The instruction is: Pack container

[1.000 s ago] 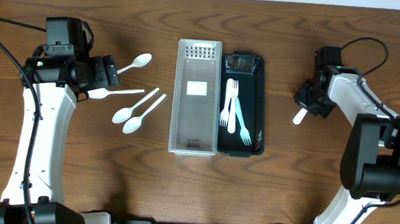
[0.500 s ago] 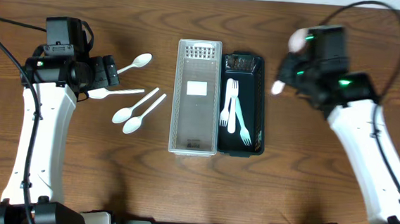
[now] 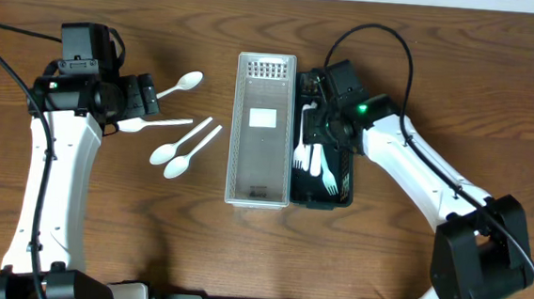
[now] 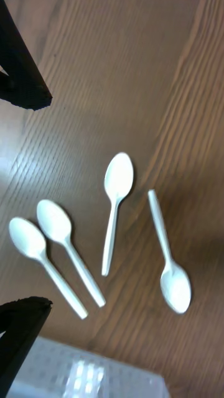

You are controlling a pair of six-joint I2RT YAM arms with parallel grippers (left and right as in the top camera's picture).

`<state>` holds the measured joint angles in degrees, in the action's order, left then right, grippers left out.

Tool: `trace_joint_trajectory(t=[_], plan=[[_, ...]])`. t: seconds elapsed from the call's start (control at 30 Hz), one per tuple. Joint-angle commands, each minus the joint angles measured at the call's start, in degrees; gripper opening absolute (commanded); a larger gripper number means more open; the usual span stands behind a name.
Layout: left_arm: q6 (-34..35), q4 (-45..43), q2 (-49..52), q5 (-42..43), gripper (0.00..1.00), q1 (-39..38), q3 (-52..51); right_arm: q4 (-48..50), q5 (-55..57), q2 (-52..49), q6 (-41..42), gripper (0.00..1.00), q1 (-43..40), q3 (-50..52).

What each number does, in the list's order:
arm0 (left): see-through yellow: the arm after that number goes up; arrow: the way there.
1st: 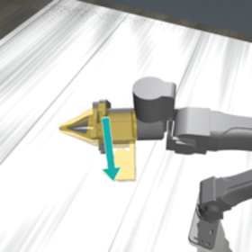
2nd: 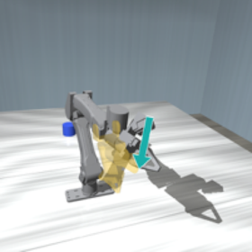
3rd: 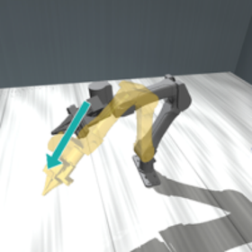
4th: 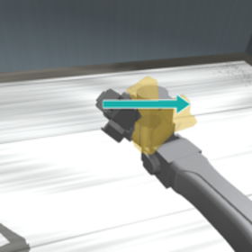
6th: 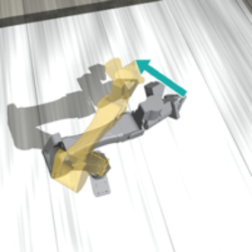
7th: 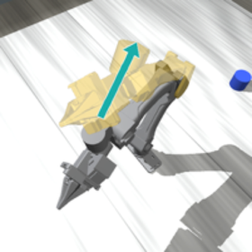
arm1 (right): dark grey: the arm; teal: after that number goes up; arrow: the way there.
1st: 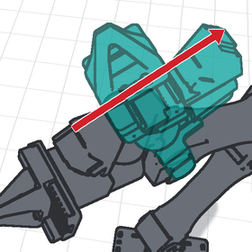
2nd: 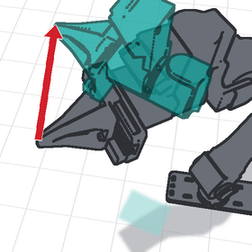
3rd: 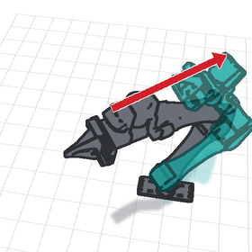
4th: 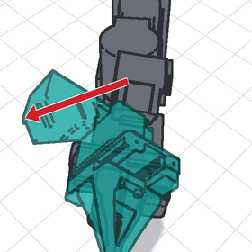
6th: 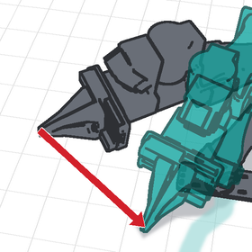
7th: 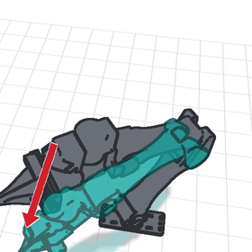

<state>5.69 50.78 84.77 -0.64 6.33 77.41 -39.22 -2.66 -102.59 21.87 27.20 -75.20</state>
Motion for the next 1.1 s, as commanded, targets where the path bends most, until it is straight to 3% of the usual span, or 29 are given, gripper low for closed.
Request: trace_joint_trajectory(t=[0.0, 0.13, 0.27, 0.4, 0.57, 0.77, 0.93, 1.07], plan=[[-0.68, 2.47, 0.57, 6.56, 0.98, 0.24, 1.20, -1.07, 1.20, 5.53, -3.72, 0.75, -2.25, -4.37], [-0.70, 3.58, 0.57, 13.57, 0.98, 0.24, 1.20, -1.51, 2.64, 10.82, -3.69, 0.90, -8.85, -5.75], [-0.72, 6.45, 0.57, 19.47, 0.98, 0.24, 1.20, -3.58, 2.62, 13.97, -3.50, 0.92, -19.74, -5.73], [-0.79, 7.45, 0.61, 19.45, 0.98, 0.22, 1.18, -7.91, 2.51, 13.77, -3.50, 0.94, -30.40, -5.57], [-12.83, 7.48, 2.23, 15.47, 0.99, -1.49, 1.20, -11.96, 2.19, 12.37, -3.50, 0.95, -40.11, -5.57], [-24.61, 5.44, 8.37, 11.80, 0.95, -6.56, 1.20, -12.37, 2.23, 11.26, -3.52, 0.94, -44.00, -5.57], [-25.77, 4.33, 14.53, 2.10, 0.89, -9.81, 1.16, -11.98, 2.21, 11.06, -3.48, 0.93, -44.11, -5.57], [-27.93, 4.20, 18.60, 1.73, 0.87, -10.56, 1.14, -12.00, 2.21, 11.06, -3.50, 0.92, -44.11, -5.57]])
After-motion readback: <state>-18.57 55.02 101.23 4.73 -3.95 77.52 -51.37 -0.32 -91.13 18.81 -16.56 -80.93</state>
